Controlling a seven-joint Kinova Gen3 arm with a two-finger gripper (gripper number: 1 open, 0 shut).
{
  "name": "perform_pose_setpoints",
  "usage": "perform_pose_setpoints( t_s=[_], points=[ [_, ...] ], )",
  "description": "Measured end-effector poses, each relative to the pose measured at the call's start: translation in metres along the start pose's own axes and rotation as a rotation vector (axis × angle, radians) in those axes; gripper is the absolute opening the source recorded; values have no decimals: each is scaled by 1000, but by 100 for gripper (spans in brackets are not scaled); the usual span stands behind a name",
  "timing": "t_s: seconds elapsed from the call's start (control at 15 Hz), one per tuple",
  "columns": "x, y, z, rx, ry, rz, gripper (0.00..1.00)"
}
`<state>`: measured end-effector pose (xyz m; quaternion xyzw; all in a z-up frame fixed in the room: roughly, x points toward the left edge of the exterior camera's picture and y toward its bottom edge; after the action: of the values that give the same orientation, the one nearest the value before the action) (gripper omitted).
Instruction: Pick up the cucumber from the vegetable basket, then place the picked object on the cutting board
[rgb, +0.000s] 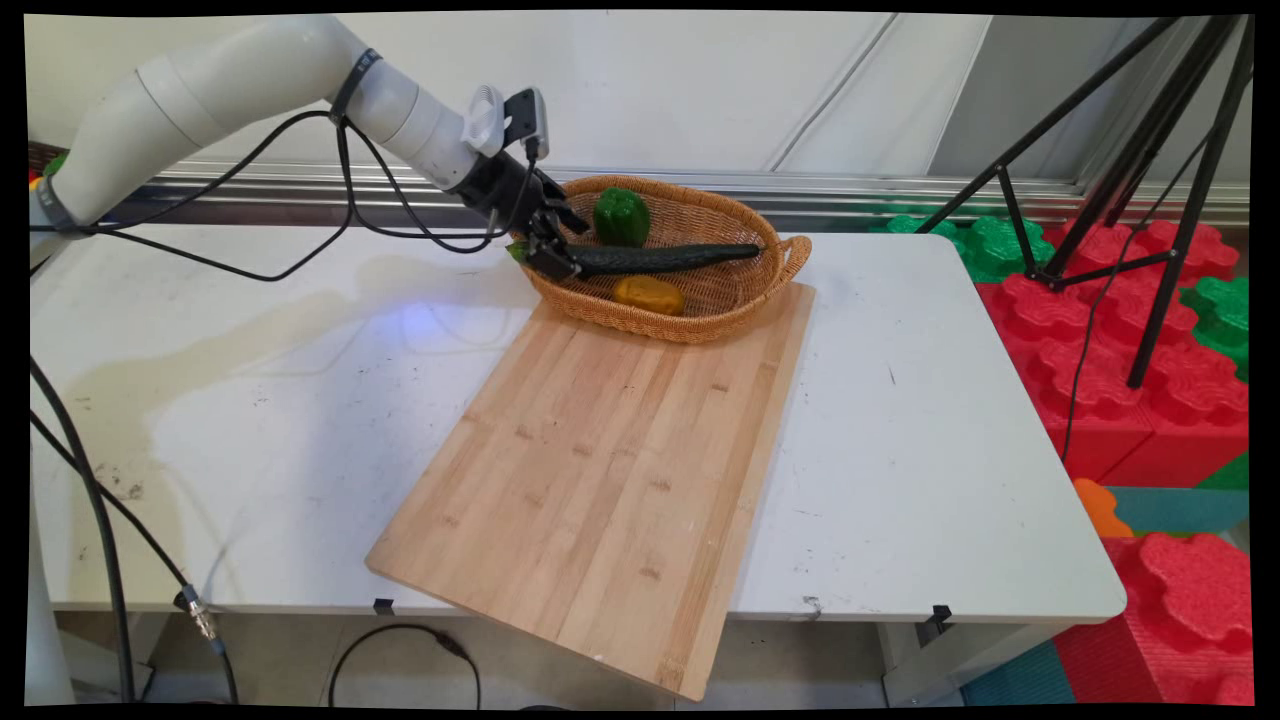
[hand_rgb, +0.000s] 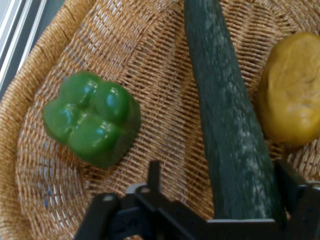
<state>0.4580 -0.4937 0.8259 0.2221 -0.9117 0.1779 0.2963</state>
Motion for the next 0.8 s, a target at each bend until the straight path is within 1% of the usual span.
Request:
perform_pose_setpoints(
  t_s=[0.53,0.8],
  points=[
    [1,-5,3,-15,3,14,0],
    [0,-7,-4,-20,7,30,0]
  ],
)
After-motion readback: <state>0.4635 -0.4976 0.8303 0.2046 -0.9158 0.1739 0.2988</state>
